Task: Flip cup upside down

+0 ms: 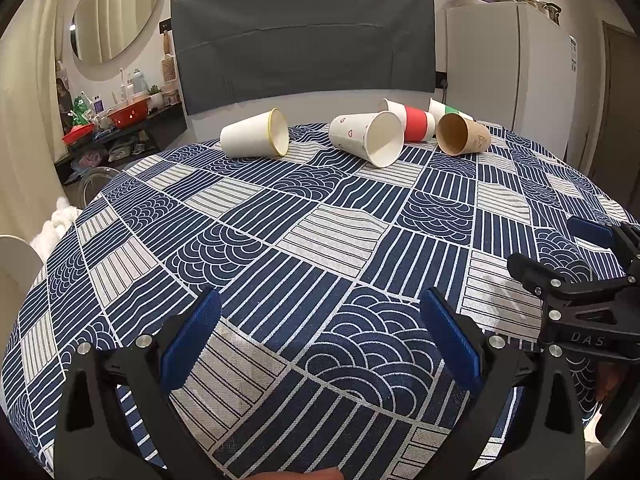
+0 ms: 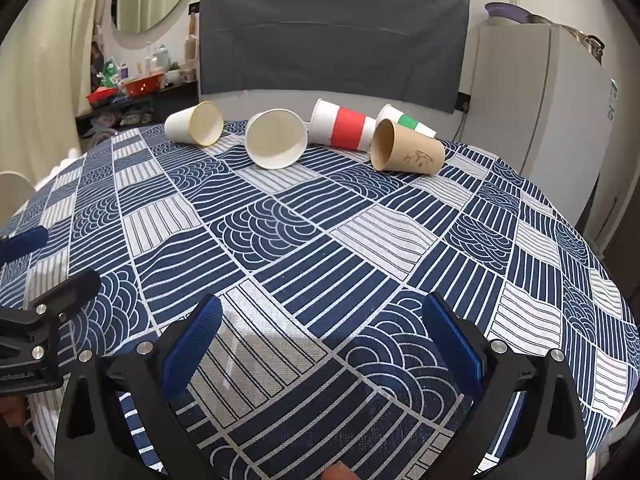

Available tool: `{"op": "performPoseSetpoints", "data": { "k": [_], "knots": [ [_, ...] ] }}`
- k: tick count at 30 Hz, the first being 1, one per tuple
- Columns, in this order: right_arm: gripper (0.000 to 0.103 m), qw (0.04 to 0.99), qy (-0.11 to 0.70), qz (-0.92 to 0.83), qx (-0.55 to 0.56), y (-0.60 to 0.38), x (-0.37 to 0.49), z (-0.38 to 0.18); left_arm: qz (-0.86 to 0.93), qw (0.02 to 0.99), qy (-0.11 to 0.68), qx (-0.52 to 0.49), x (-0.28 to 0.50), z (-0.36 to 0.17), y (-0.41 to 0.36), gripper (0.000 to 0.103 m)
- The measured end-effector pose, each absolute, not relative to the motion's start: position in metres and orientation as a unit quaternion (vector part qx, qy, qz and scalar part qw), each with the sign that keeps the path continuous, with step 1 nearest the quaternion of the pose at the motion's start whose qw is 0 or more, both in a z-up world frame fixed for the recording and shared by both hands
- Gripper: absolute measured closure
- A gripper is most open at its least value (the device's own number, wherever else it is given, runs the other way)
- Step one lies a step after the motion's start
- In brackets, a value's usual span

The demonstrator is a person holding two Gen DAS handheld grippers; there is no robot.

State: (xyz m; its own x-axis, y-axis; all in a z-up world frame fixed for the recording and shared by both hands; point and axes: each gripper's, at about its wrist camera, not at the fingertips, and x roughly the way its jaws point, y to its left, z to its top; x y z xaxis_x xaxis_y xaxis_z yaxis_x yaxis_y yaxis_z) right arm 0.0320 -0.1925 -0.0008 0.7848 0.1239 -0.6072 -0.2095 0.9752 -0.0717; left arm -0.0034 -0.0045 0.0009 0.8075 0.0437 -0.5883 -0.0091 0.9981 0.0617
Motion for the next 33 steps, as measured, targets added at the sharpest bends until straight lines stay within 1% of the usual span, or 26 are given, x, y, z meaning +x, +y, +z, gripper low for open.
{"op": "performPoseSetpoints", "data": {
  "k": [33],
  "knots": [
    [0.008, 0.941, 0.317, 0.094, -0.071, -0.1897, 0.0314, -0.0012, 0.015, 0.95, 0.31, 0.033, -0.0044, 0.001, -0.0052, 0.006]
  ]
}}
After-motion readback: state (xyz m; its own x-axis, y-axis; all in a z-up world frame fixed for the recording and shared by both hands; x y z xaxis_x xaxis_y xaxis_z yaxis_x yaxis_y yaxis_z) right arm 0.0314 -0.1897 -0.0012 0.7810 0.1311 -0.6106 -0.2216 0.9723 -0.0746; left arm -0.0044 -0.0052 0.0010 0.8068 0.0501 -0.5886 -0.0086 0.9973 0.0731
